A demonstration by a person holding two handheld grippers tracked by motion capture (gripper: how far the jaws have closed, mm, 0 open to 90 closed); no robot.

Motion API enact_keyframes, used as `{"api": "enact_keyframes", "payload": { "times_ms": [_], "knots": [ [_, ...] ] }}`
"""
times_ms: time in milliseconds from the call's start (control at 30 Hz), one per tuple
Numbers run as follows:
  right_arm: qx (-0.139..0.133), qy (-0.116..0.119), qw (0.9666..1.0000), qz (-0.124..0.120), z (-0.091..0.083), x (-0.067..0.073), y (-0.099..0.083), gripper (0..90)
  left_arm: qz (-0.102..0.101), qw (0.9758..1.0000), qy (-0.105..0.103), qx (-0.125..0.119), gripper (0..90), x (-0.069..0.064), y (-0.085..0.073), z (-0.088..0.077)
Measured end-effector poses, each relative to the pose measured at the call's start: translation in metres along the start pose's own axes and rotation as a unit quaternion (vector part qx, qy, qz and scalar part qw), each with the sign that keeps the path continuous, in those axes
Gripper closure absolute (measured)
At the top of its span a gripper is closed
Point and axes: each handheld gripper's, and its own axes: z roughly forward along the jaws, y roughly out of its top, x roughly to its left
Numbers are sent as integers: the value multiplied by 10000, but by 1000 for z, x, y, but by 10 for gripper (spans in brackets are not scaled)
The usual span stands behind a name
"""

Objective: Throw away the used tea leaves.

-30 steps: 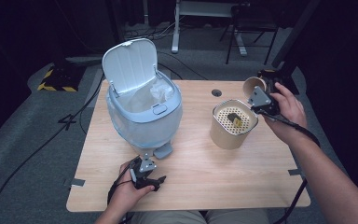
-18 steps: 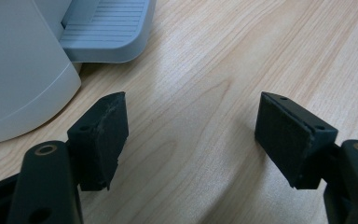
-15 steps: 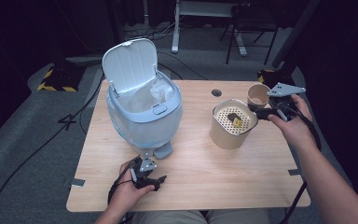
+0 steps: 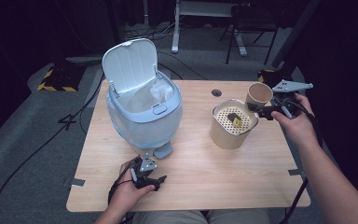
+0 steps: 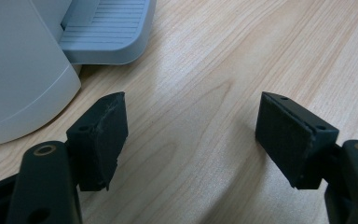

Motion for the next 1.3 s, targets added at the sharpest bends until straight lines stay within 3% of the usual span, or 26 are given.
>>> {"api": "enact_keyframes", "payload": {
  "times_ms": [367, 667, 933, 1200, 1300],
  "knots": [
    [-56, 154, 9998, -146, 1, 7, 12, 289, -1, 10000, 0, 5, 259, 0, 0, 0],
    [-226, 502, 9981, -262, 2, 18, 31, 288, -6, 10000, 6, 3, 259, 0, 0, 0],
    [-341, 904, 9937, -565, 9, 35, 59, 288, -11, 10000, 17, 5, 260, 0, 0, 0],
    [-462, 1459, 9865, -580, 23, 52, 88, 288, -24, 10000, 7, -3, 261, 0, 1, 1],
    [-471, 1549, 9847, -649, 29, 59, 98, 287, -42, 10000, 16, -1, 261, 0, 1, 1]
  ]
}}
